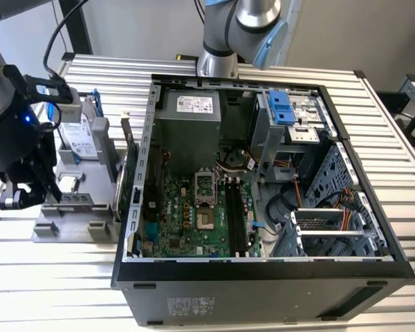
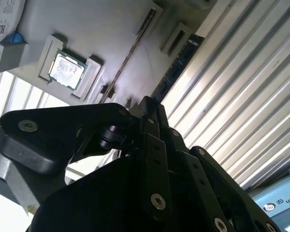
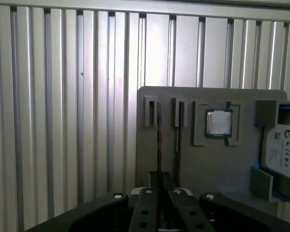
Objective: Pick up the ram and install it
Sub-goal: 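Pick up the ram and move it above insertion slot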
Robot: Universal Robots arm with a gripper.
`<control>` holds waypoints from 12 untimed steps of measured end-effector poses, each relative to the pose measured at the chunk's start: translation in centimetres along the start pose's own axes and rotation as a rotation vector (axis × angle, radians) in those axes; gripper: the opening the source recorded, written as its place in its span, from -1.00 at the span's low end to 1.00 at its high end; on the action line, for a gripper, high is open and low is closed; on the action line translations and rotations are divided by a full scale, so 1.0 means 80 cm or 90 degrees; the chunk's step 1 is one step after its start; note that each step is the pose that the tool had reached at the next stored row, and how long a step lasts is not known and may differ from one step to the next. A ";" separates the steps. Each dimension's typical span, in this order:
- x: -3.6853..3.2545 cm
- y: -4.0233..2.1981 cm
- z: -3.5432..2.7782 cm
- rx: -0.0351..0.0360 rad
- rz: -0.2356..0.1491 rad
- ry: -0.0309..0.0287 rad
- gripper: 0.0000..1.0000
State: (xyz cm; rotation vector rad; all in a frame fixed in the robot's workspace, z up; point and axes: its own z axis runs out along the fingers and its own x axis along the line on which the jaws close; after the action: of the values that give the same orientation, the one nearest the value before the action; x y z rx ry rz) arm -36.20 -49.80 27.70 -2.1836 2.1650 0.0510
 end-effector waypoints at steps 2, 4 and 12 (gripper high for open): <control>-0.0004 -0.0001 -0.0055 0.0000 0.000 0.0000 -1.00; -0.0008 -0.0003 -0.0108 0.0001 0.000 0.0000 -1.00; -0.0022 -0.0007 -0.0315 0.0001 0.000 0.0000 -1.00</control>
State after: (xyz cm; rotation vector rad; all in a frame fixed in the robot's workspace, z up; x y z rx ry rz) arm -36.20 -49.80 30.23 -2.1834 2.1650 0.0510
